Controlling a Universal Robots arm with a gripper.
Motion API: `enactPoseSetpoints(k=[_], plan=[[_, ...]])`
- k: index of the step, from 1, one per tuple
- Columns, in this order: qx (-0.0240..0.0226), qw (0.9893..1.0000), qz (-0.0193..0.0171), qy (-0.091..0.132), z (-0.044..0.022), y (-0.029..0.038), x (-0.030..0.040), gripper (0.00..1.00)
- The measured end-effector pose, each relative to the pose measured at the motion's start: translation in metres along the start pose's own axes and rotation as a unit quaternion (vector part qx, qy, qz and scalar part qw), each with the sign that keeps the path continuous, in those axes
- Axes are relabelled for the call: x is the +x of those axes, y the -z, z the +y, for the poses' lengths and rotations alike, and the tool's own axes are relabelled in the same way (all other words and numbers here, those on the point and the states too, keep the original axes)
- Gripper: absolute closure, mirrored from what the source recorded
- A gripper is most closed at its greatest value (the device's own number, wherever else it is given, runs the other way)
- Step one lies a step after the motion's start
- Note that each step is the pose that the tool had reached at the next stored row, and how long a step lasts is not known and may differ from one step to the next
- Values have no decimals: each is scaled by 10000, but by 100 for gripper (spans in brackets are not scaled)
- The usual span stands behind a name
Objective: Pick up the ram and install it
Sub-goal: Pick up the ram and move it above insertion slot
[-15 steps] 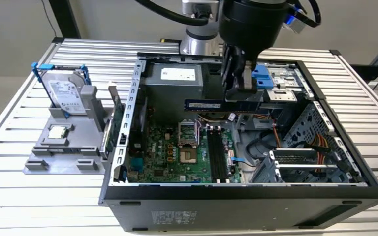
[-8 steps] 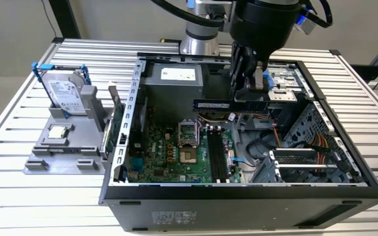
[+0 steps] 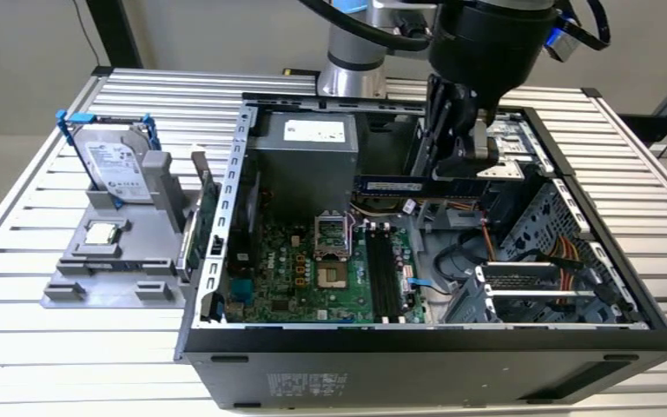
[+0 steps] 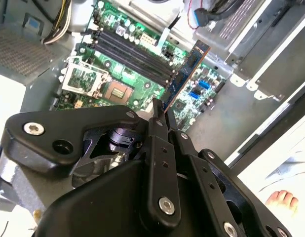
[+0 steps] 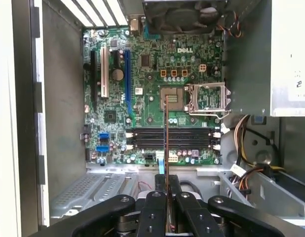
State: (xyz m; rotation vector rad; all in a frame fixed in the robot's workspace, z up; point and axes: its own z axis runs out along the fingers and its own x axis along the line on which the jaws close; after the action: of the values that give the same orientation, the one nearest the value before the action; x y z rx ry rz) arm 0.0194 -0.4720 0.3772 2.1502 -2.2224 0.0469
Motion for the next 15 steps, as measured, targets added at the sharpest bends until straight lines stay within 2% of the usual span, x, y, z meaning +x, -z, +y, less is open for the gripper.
enactPoseSetpoints(k=[11, 15], plan=[[0, 10000, 0, 0, -249, 1, -11, 100], [0, 10000, 0, -1, -279, 1, -12, 100]])
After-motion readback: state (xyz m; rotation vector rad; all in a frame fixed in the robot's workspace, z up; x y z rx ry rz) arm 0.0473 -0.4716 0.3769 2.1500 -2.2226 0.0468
